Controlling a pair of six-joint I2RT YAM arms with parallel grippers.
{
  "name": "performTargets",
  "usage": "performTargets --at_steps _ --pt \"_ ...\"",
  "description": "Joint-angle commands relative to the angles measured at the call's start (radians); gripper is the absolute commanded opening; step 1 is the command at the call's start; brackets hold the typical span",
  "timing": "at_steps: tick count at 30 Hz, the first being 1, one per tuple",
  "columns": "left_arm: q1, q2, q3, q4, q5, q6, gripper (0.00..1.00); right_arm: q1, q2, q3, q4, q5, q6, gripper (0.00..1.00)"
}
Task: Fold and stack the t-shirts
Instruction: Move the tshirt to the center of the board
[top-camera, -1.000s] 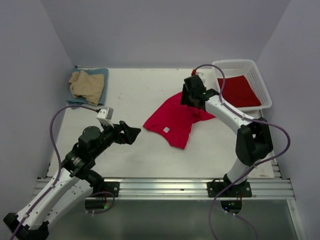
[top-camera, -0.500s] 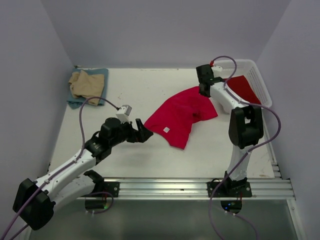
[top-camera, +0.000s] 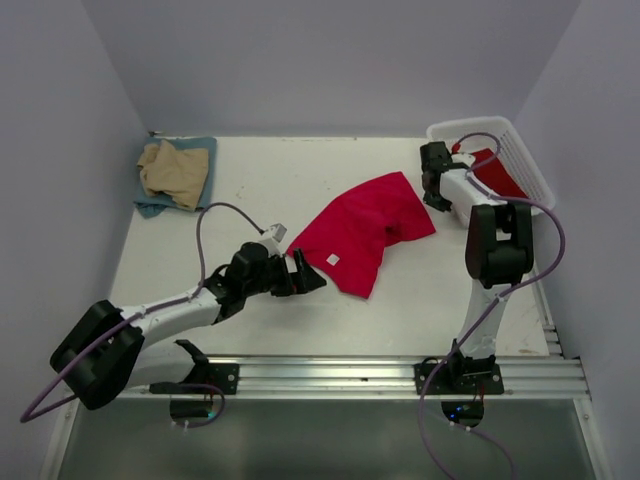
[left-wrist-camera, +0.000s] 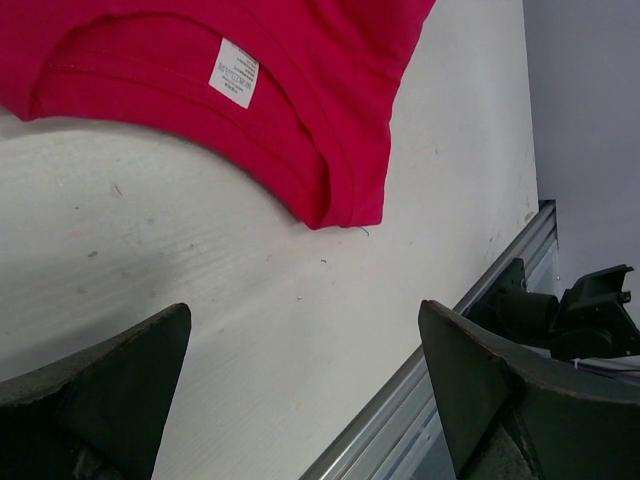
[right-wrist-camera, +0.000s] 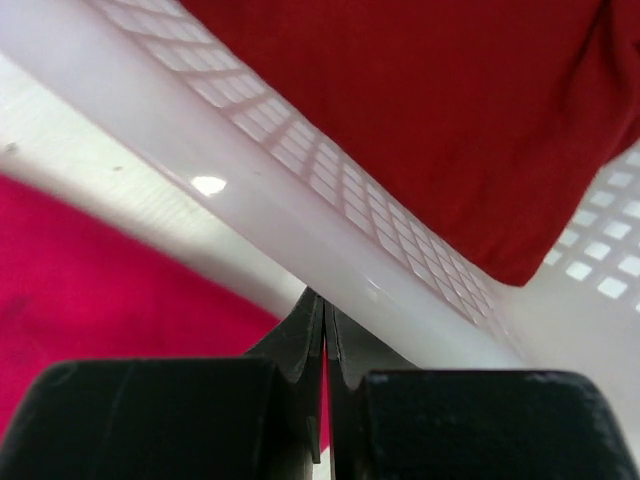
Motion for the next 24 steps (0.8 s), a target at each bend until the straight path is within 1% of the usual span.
performTargets --at_steps 1,6,8,9,10,11,12,13,14,15,16,18,20,24 --pt "-0.037 0.055 0.020 0.139 0.000 -0.039 1.00 -0.036 -0.054 -0.022 -0.019 0.100 0.066 0.00" --pt "-0.060 0.103 0.035 0.149 -0.047 -0.045 1.00 -0.048 -0.107 -0.055 -0.022 0.165 0.097 0.00" --pt "-0.060 0.100 0.027 0.151 -0.084 -0.047 1.00 -0.048 -0.136 -0.068 -0.011 0.154 0.098 0.00" --pt "-0.060 0.103 0.024 0.151 -0.127 -0.049 1.00 -0.048 -0.191 -0.102 0.003 0.133 0.085 0.00" --pt "-0.062 0.104 0.021 0.146 -0.150 -0.050 1.00 -0.048 -0.225 -0.133 0.076 0.025 0.057 0.00" --pt "-0.060 0.107 0.021 0.145 -0.173 -0.052 1.00 -0.045 -0.272 -0.171 0.117 -0.025 0.029 0.00" --pt "-0.060 0.115 0.021 0.145 -0.216 -0.056 1.00 -0.040 -0.359 -0.250 0.154 -0.083 0.002 0.00" --pt "-0.062 0.120 0.021 0.143 -0.234 -0.058 1.00 -0.019 -0.415 -0.297 0.247 -0.175 -0.026 0.00" --pt "-0.060 0.124 0.024 0.143 -0.239 -0.067 1.00 -0.001 -0.461 -0.337 0.274 -0.177 -0.040 0.00" --pt "-0.060 0.136 0.026 0.143 -0.292 -0.072 1.00 0.025 -0.503 -0.386 0.283 -0.159 -0.060 0.00" --pt "-0.060 0.143 0.030 0.137 -0.306 -0.076 1.00 0.070 -0.579 -0.401 0.273 -0.139 -0.063 0.00" --pt "-0.060 0.159 0.034 0.134 -0.343 -0.090 1.00 0.098 -0.633 -0.421 0.256 -0.149 -0.077 0.00" --pt "-0.060 0.167 0.034 0.136 -0.374 -0.101 1.00 0.135 -0.690 -0.424 0.204 -0.160 -0.081 0.00" --pt "-0.063 0.189 0.030 0.139 -0.476 -0.131 1.00 0.170 -0.805 -0.490 0.176 -0.182 -0.083 0.00"
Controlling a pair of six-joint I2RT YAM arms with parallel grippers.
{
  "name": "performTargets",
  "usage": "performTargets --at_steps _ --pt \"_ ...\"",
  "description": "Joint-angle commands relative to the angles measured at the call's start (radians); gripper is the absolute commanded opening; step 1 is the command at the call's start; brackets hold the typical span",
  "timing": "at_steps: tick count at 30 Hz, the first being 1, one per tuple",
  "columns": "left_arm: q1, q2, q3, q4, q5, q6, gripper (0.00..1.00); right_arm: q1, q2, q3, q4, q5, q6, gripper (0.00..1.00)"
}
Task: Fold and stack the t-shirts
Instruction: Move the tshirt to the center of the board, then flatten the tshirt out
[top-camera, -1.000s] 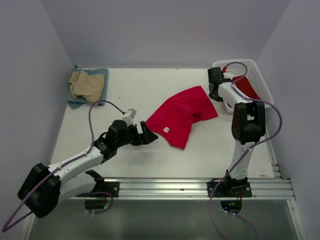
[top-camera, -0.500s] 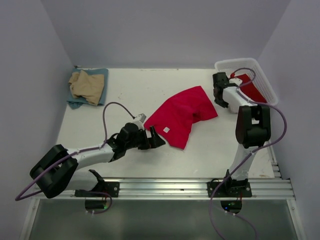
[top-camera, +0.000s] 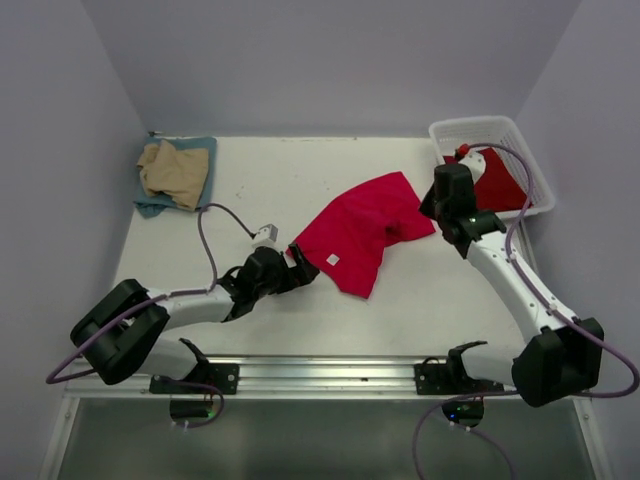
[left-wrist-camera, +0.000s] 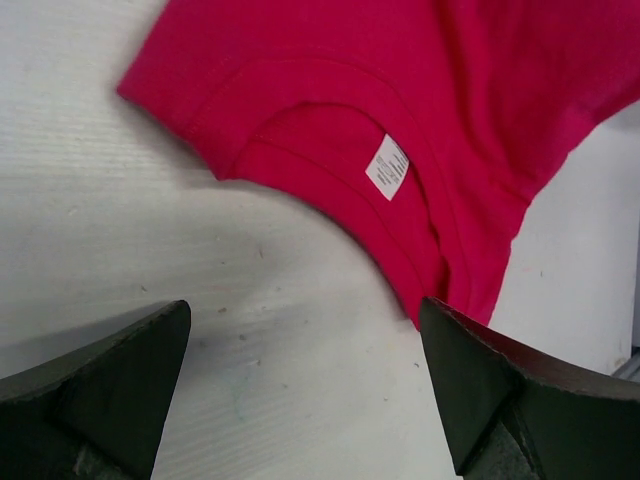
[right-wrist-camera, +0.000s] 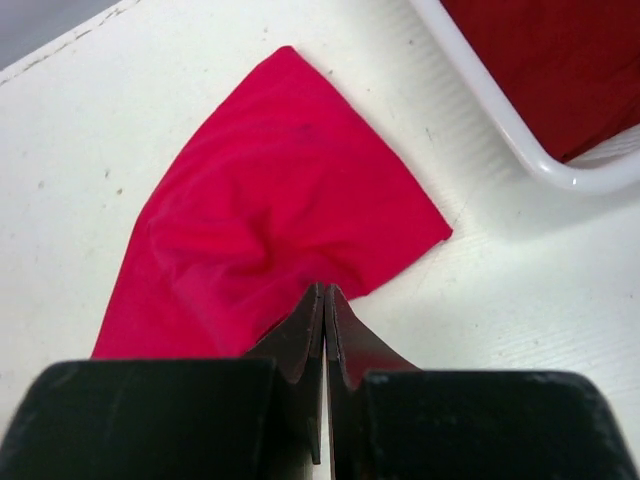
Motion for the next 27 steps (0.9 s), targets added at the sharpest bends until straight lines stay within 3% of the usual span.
performTargets --at_steps 1,9,19,27 --pt "-0.005 0.015 0.029 0.048 -0.146 -0.036 1.00 0.013 -0.094 -0.066 -0.016 -0.027 -0.026 0.00" --pt "-0.005 0.105 0.052 0.117 -0.224 -0.074 1.00 0.015 -0.278 -0.127 -0.075 -0.042 -0.043 0.00" --pt "0.001 0.270 0.125 0.219 -0.247 -0.105 1.00 0.023 -0.360 -0.187 -0.095 -0.078 -0.052 0.00" --pt "0.045 0.326 0.153 0.295 -0.278 -0.056 0.88 0.023 -0.404 -0.235 -0.097 -0.101 -0.054 0.00"
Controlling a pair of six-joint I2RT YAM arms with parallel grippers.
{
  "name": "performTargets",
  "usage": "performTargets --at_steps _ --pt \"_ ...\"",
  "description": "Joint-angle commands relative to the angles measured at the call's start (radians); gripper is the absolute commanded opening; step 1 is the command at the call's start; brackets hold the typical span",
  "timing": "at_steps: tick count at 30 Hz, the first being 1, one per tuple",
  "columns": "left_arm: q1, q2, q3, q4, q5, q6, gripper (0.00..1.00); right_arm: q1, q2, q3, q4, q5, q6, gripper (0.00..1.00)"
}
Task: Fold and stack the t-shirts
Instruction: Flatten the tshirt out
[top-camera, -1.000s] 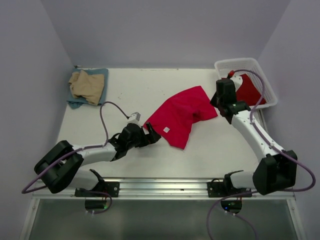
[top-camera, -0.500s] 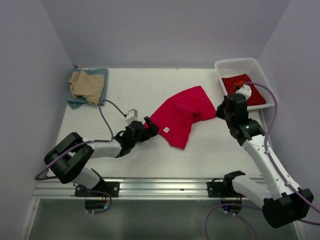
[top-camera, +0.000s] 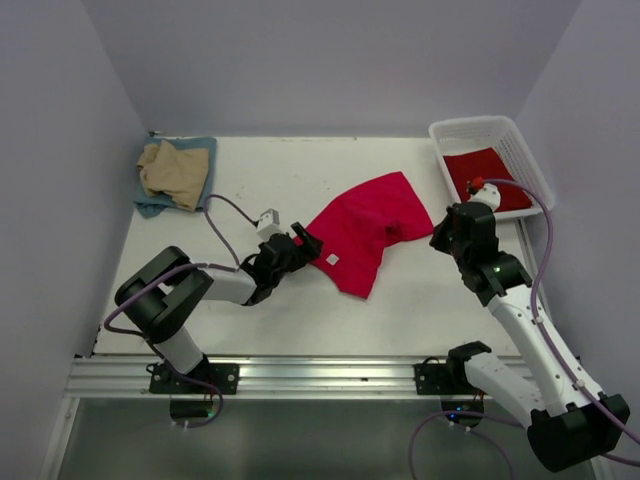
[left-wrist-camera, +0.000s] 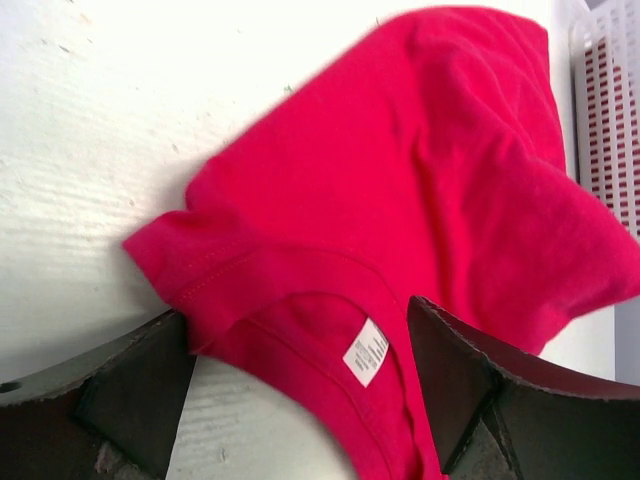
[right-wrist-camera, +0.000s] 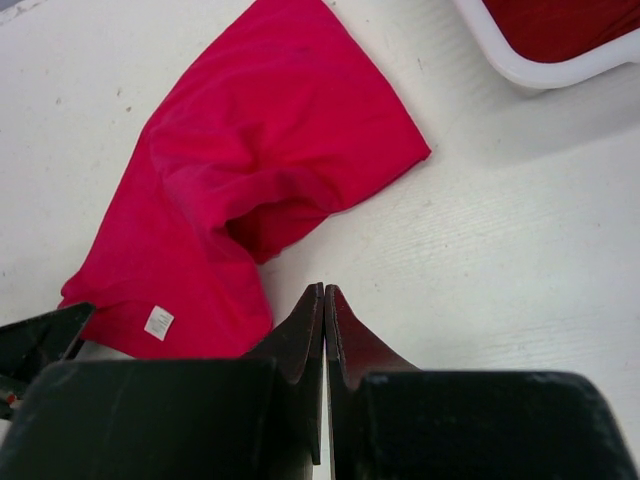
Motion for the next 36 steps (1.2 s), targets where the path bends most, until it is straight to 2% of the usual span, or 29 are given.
performTargets --at_steps 1,8,10,11,13,14,15,22,25,28,31,32,35,36 --pt "0.038 0.037 0.016 0.056 -0.050 0.036 0.87 0.004 -0.025 -0.015 -0.003 -0.019 -0.016 0.00" --pt "0.107 0.049 0.036 0.090 0.008 0.079 0.63 0.004 -0.042 -0.049 -0.008 -0.025 -0.017 0.00" --pt "0.112 0.046 0.042 0.096 0.016 0.087 0.51 0.004 -0.042 -0.052 -0.005 -0.025 -0.016 0.00" --pt "0.116 0.048 0.044 0.096 0.019 0.093 0.38 0.004 -0.040 -0.052 -0.005 -0.027 -0.016 0.00" --pt "0.124 0.046 0.050 0.100 0.041 0.102 0.23 0.004 -0.040 -0.054 -0.005 -0.028 -0.016 0.00" --pt "0.132 0.037 0.053 0.095 0.044 0.110 0.03 0.004 -0.039 -0.055 -0.005 -0.028 -0.017 0.00" --pt "0.136 0.029 0.064 0.071 0.044 0.114 0.00 0.004 -0.039 -0.055 -0.003 -0.030 -0.020 0.00" --pt "0.211 -0.150 0.191 -0.130 -0.040 0.303 0.00 0.004 -0.025 -0.066 0.006 -0.043 -0.022 0.00" --pt "0.285 -0.196 0.277 -0.190 -0.041 0.387 0.00 0.003 -0.020 -0.070 0.017 -0.057 -0.020 0.00" --pt "0.401 -0.181 0.395 -0.213 0.033 0.488 0.00 0.004 -0.016 -0.070 0.023 -0.069 -0.017 0.00" --pt "0.454 -0.109 0.566 -0.256 0.230 0.583 0.00 0.006 -0.014 -0.066 0.018 -0.073 -0.017 0.00" --pt "0.478 -0.060 0.666 -0.317 0.378 0.606 0.00 0.006 -0.016 -0.066 0.018 -0.073 -0.017 0.00" --pt "0.472 0.005 0.768 -0.426 0.613 0.656 0.00 0.004 -0.019 -0.061 0.018 -0.073 -0.016 0.00" --pt "0.465 -0.003 0.757 -0.443 0.630 0.659 0.00 0.006 -0.019 -0.060 0.021 -0.073 -0.016 0.00"
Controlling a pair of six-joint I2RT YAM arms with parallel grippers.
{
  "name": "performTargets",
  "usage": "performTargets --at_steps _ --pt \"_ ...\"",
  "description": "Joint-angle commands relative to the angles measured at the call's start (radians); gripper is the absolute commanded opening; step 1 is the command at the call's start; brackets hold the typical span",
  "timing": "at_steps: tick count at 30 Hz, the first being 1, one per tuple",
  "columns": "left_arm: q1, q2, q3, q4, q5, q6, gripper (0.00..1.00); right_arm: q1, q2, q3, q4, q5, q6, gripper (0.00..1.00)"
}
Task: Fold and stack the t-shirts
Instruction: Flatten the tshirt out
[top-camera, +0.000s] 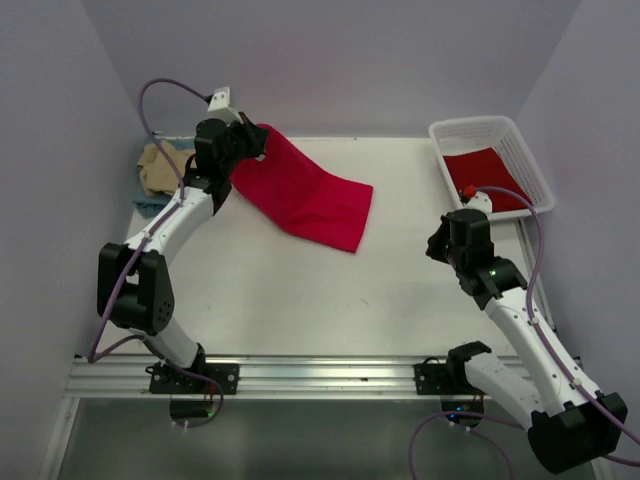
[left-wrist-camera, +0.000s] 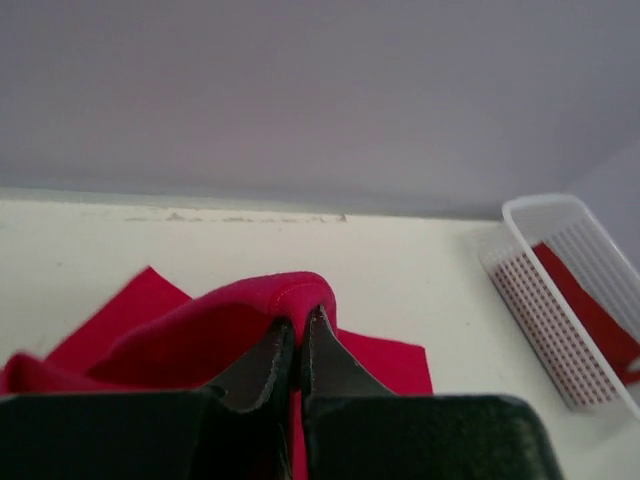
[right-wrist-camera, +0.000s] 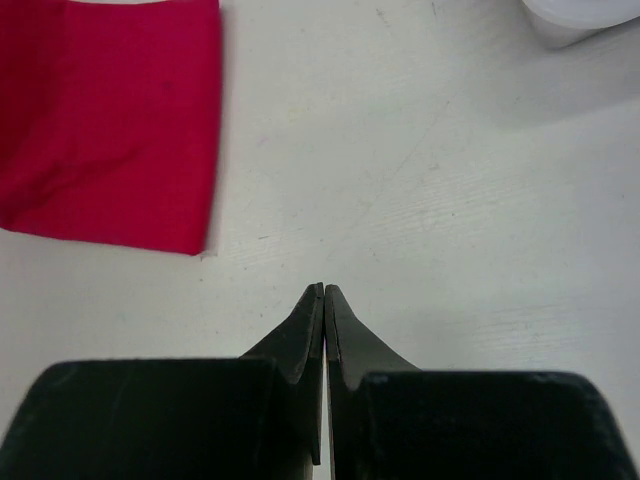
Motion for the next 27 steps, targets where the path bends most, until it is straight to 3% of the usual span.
performTargets --at_steps 1,5,11,16,21,27 --pt "-0.057 -0.018 0.027 -0.133 0.270 0.140 0.00 0.004 -0.001 0.010 0.026 -0.010 -0.009 0.00" --pt "-0.201 -0.191 -0.228 -0.172 0.106 0.141 0.00 0.004 0.016 0.030 0.023 -0.010 -0.019 0.00" --pt "-0.374 -0.469 -0.526 -0.416 -0.027 -0.083 0.00 0.004 0.050 0.061 0.022 -0.005 -0.036 0.00" --pt "-0.520 -0.639 -0.631 -0.605 -0.124 -0.266 0.00 0.004 0.094 0.084 0.023 -0.010 -0.038 0.00" --pt "-0.543 -0.733 -0.657 -0.748 -0.190 -0.347 0.00 0.004 0.156 0.115 0.022 0.001 -0.033 0.00" --pt "-0.545 -0.826 -0.711 -0.746 -0.147 -0.465 0.00 0.003 0.234 0.176 -0.009 0.008 -0.056 0.00"
